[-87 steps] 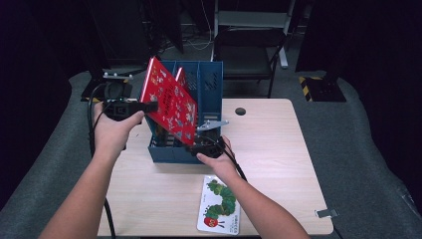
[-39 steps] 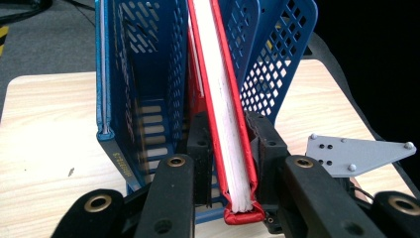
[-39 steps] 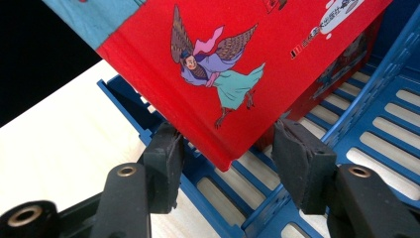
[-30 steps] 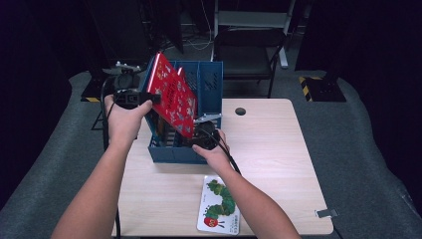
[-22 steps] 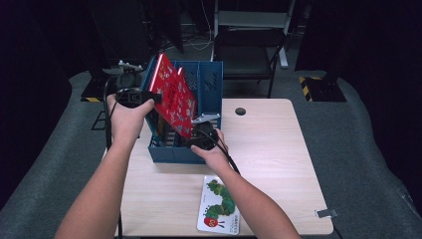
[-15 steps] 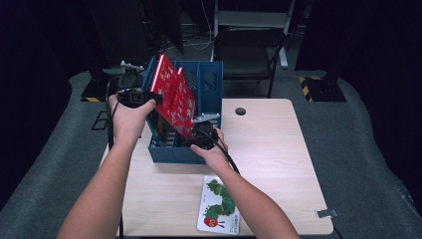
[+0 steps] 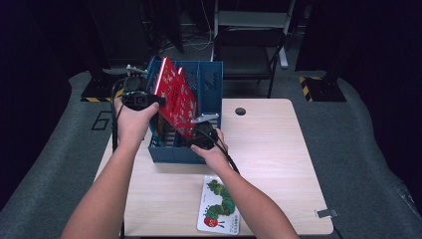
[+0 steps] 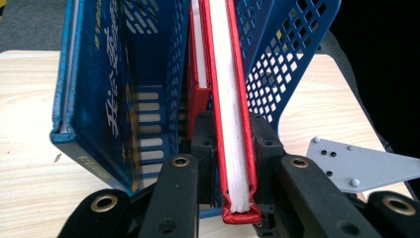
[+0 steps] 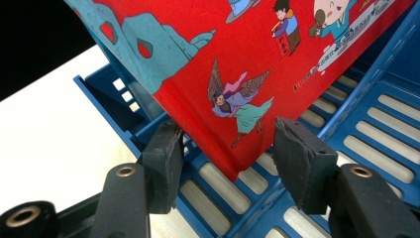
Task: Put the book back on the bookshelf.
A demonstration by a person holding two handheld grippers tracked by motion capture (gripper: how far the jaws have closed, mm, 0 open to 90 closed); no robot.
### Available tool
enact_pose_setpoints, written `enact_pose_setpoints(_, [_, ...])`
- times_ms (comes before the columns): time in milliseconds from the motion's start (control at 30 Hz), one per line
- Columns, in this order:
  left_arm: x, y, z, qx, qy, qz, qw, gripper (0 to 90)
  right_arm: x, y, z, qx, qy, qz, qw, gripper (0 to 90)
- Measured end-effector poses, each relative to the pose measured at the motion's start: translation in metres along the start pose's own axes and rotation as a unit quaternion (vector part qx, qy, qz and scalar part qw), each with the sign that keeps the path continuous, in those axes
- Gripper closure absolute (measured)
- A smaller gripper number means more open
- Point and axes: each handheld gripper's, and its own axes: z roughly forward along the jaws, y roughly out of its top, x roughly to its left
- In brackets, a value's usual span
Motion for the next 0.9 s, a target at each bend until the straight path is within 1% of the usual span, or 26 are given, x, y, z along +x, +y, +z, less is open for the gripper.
enact_pose_setpoints(33, [0.0,-0.001,0.001,0.001,0.0,-0.001,1.0,77.2,0.0,0.0,0.0,0.003,-0.002,0.006,1.0,45.9])
enact_pose_setpoints(67, [-0.001,-0.001,0.002,0.003,-0.001,-0.005,1.0,77.2,0.0,0.0,0.0,0.003,-0.001,0.007,1.0,45.6])
enact_pose_setpoints(100, [0.0,-0.002,0.003,0.002,0.0,-0.003,1.0,77.2,0.0,0.0,0.0,0.0,0.0,0.006,1.0,45.6])
enact_pose_setpoints(133, [0.0,-0.002,0.004,0.003,-0.002,-0.003,1.0,77.3,0.001,0.0,-0.001,0.001,0.0,0.009,1.0,45.6])
enact_pose_setpoints(167, [0.0,-0.003,0.004,0.005,-0.001,-0.003,1.0,77.3,0.001,0.0,0.0,-0.002,-0.002,0.002,1.0,45.6])
enact_pose_setpoints(200, [0.0,-0.003,0.005,0.006,0.0,-0.004,1.0,77.3,0.003,0.0,-0.001,0.001,-0.001,0.006,1.0,45.5])
enact_pose_setpoints(267, [-0.001,-0.004,0.007,0.007,0.0,-0.003,1.0,77.4,0.004,0.0,0.0,0.0,0.003,0.004,1.0,45.4])
enact_pose_setpoints(300, [0.0,-0.004,0.007,0.007,0.001,0.002,1.0,77.5,0.004,0.001,0.0,-0.001,0.002,-0.004,1.0,45.4])
enact_pose_setpoints(333, [-0.001,-0.005,0.008,0.009,0.001,-0.005,0.9999,77.5,0.005,0.001,0.0,-0.002,0.002,-0.003,1.0,45.4])
enact_pose_setpoints(367, [-0.001,-0.005,0.009,0.008,0.002,0.002,1.0,77.6,0.005,0.001,0.001,-0.002,0.003,-0.003,1.0,45.4])
enact_pose_setpoints(400, [-0.001,-0.005,0.01,0.012,0.002,0.004,0.9999,77.6,0.005,0.001,0.001,-0.002,0.001,-0.006,1.0,45.4])
enact_pose_setpoints(433, [-0.002,-0.006,0.011,0.011,0.001,-0.004,0.9999,77.6,0.006,0.001,0.001,-0.001,0.001,-0.001,1.0,45.4])
enact_pose_setpoints(467, [-0.001,-0.006,0.012,0.012,0.003,0.003,0.9999,77.6,0.006,0.001,0.001,-0.001,0.002,0.0,1.0,45.4])
enact_pose_setpoints(500, [-0.001,-0.007,0.013,0.012,0.003,0.002,0.9999,77.6,0.006,0.002,0.001,-0.001,0.001,-0.003,1.0,45.4])
enact_pose_setpoints(533, [-0.002,-0.007,0.013,0.016,0.002,-0.003,0.9999,77.6,0.006,0.002,0.001,-0.001,0.001,-0.002,1.0,45.4])
enact_pose_setpoints(567, [-0.002,-0.007,0.014,0.014,0.004,0.003,0.9999,77.6,0.005,0.002,0.001,-0.001,0.002,-0.005,1.0,45.4])
enact_pose_setpoints(600, [-0.002,-0.007,0.015,0.017,0.005,0.003,0.9998,77.6,0.005,0.003,0.001,-0.002,0.001,-0.004,1.0,45.5])
enact_pose_setpoints(633, [-0.003,-0.008,0.016,0.016,0.004,-0.004,0.9999,77.6,0.005,0.003,0.001,-0.001,0.001,-0.006,1.0,45.5])
enact_pose_setpoints(667, [-0.003,-0.008,0.017,0.015,0.004,0.002,0.9999,77.6,0.005,0.003,0.002,-0.002,0.0,-0.007,1.0,45.5])
enact_pose_setpoints(700, [-0.004,-0.009,0.018,0.018,0.005,-0.003,0.9998,77.7,0.005,0.003,0.002,0.001,-0.001,-0.005,1.0,45.5])
enact_pose_setpoints(767, [-0.004,-0.01,0.02,0.02,0.005,0.003,0.9998,77.8,0.004,0.002,0.003,0.003,-0.003,-0.007,1.0,45.5])
enact_pose_setpoints(800, [-0.004,-0.01,0.02,0.021,0.005,-0.001,0.9998,77.8,0.004,0.001,0.004,0.006,-0.007,-0.003,1.0,45.5])
enact_pose_setpoints(867, [-0.005,-0.011,0.023,0.021,0.008,0.006,0.9997,77.9,0.003,0.001,0.006,0.005,-0.008,-0.005,0.9999,45.5])
enact_pose_setpoints(900, [-0.006,-0.012,0.024,0.022,0.006,0.003,0.9997,77.9,0.003,0.0,0.006,0.006,-0.009,-0.004,0.9999,45.6])
